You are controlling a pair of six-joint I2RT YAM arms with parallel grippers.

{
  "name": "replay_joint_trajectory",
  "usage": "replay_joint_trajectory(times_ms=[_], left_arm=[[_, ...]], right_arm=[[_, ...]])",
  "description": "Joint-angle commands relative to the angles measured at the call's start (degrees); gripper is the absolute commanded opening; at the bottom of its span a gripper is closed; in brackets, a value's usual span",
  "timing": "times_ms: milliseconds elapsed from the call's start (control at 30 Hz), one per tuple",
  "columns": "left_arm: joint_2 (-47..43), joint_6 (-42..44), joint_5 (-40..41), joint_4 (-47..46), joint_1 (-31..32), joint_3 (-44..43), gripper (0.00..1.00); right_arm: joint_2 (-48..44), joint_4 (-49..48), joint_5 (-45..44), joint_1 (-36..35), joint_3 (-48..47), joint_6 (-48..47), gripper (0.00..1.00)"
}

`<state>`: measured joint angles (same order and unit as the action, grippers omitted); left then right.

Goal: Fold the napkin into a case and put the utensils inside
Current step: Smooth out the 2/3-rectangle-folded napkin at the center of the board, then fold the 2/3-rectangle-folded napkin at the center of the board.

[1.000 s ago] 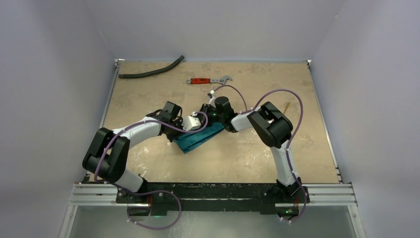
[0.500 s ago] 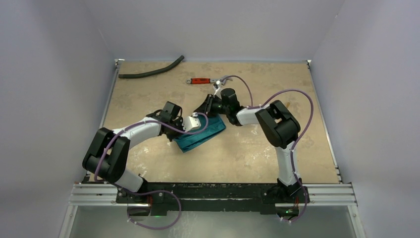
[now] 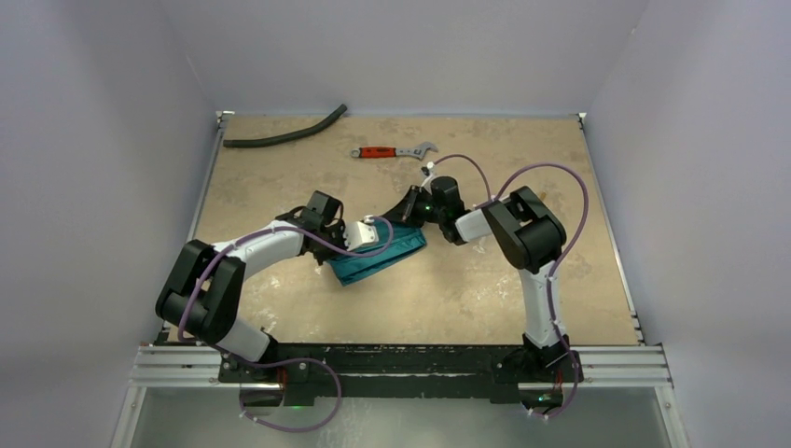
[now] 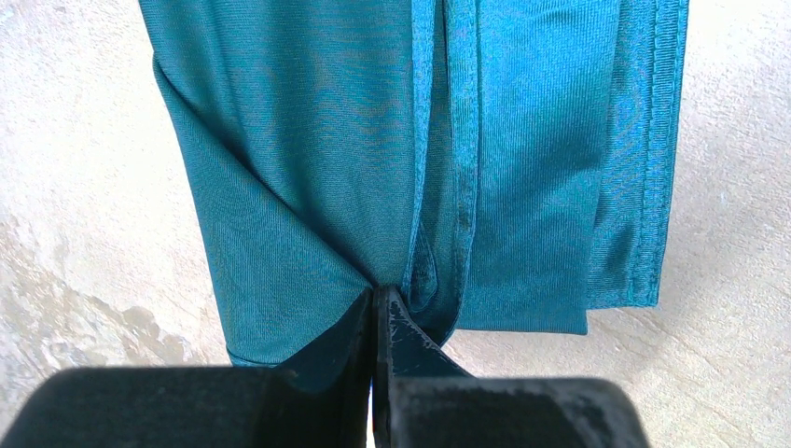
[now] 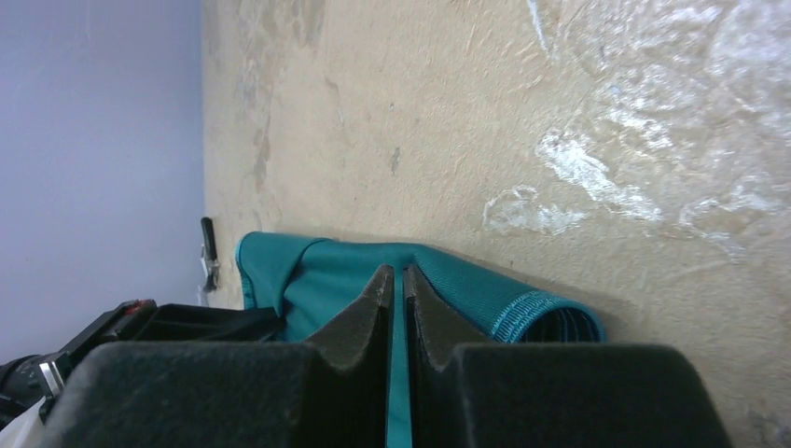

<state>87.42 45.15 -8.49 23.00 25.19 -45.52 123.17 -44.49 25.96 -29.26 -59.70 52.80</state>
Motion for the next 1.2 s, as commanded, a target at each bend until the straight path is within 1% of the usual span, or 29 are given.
replay_joint_trajectory(times_ms=[0,33,67,100,133,167,267,433,567,667,800,900,1000,1033,1100,1167], left_arm=[[0.5,1.4,0.0,-0.5,0.0,-1.2,0.0],[0.4,1.3,0.2,-0.8,0.1,-1.2,0.03],[0.4,1.1,0.5,-0.9,0.1,-1.3,0.1],[0.3,0.9,0.5,-0.9,0.1,-1.4,0.26],[0.0,0.8,0.5,-0.6,0.0,-1.6,0.34],[-0.5,1.1,0.2,-0.1,0.1,-1.9,0.35],[-3.0,1.9,-1.5,2.1,0.0,-3.6,0.36],[-9.5,7.6,-3.7,8.2,0.0,-6.0,0.38],[-17.2,16.8,-7.0,14.1,0.1,-5.8,0.42],[-21.5,23.5,-10.5,18.3,0.2,-6.0,0.48],[-27.1,34.4,-14.0,20.8,0.6,-1.1,0.54],[-30.4,39.0,-15.4,20.0,1.7,4.4,0.61],[-31.9,40.5,-15.9,17.9,3.1,8.7,0.64],[-31.9,40.9,-16.1,17.2,3.5,9.9,0.66],[-31.1,41.5,-16.3,15.7,4.4,11.6,0.82],[-29.4,42.5,-16.2,14.4,5.5,12.9,0.88]], right_arm=[[-1.8,-1.9,-5.3,0.1,3.1,-2.1,0.12],[-2.3,-2.6,-5.4,0.0,4.1,-1.9,0.12],[-2.9,-2.9,-5.6,0.0,4.9,-1.7,0.13],[-3.6,-3.2,-5.8,0.0,5.6,-1.7,0.16],[-4.3,-3.5,-6.1,0.0,6.3,-1.7,0.19],[-5.0,-3.9,-6.2,0.1,6.7,-1.8,0.23],[-7.3,-3.3,-6.6,0.1,6.6,-3.3,0.29],[-13.7,1.7,-9.2,-0.4,5.1,-7.5,0.31],[-18.7,6.7,-13.2,-3.2,3.6,-12.2,0.3],[-18.0,9.3,-13.8,-7.1,0.2,-15.5,0.27],[-12.4,12.1,-11.2,-12.3,-6.3,-19.9,0.17],[-8.5,14.1,-10.4,-15.3,-9.9,-22.4,0.1],[-6.6,13.3,-10.9,-16.8,-9.8,-23.6,0.07],[-6.3,12.6,-10.9,-16.8,-9.2,-23.4,0.06],[-5.5,11.8,-10.9,-16.9,-8.3,-23.4,0.04],[-4.7,11.2,-10.7,-16.8,-7.6,-23.3,0.03]])
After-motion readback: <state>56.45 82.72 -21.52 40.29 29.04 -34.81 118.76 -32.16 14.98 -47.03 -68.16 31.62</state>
